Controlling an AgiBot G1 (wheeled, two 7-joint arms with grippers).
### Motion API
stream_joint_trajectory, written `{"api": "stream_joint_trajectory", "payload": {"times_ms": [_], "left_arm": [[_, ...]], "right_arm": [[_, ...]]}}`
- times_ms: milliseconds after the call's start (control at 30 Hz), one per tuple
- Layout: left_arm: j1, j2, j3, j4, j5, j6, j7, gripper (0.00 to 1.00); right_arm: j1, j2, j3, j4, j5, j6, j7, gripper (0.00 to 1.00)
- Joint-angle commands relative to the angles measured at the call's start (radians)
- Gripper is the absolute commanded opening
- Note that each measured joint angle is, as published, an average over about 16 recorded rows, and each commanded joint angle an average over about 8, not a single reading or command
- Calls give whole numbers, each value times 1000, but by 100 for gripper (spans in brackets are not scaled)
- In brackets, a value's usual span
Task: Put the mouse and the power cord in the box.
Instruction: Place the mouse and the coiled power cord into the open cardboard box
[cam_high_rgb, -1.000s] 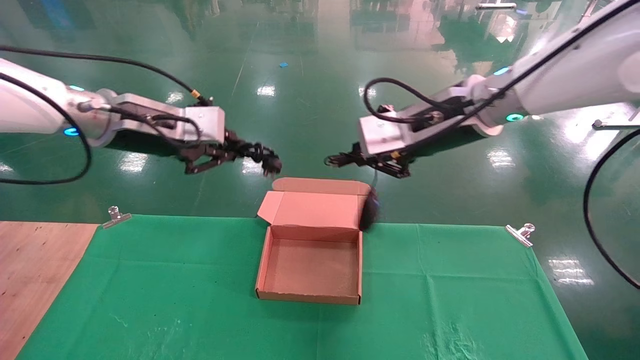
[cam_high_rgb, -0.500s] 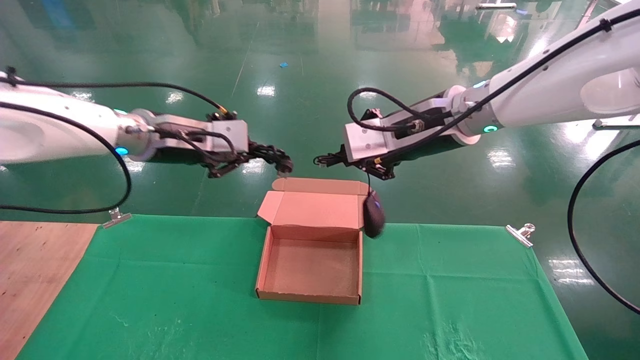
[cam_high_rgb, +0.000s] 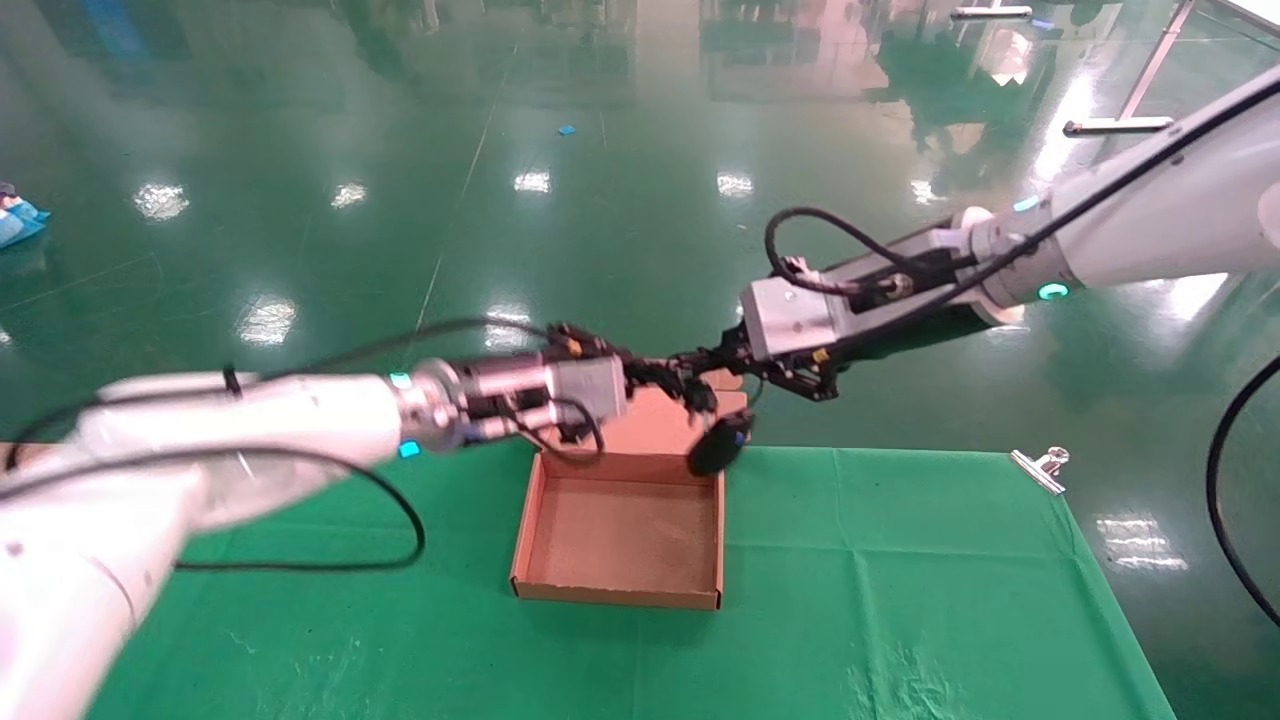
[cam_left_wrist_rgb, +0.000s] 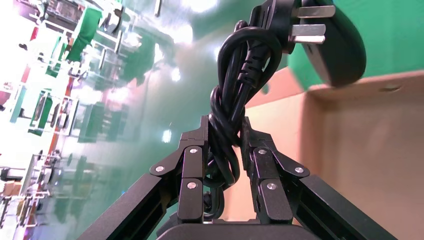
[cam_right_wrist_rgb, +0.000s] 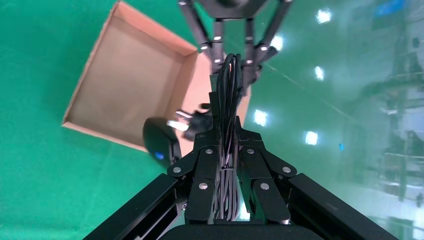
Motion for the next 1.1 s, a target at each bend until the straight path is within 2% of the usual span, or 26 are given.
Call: {"api": "stream_joint_trajectory", "payload": {"times_ms": [33,367,833,900,967,1100], "left_arm": [[50,2,-12,-30,-42,-5,42,0],[180,4,100,-100,-113,-123,120,0],[237,0,239,-107,-203,-201,80,0],[239,-1,252,-111,-216,-212,77,9],[241,-1,265,-115,-230,-216,76,24],[242,-2,288,-120,-258,-217,75,74]], "right_arm": [[-5,5,0,-12,1,-5,-10,0],[-29,11,6,-50,10,4,-49,0],[-58,12,12,-86,18,27,-84,0],[-62,14,13,-89,20,28,-89,0],[-66,15,14,-92,22,29,-93,0],[-70,16,15,-97,24,30,-98,0]]}}
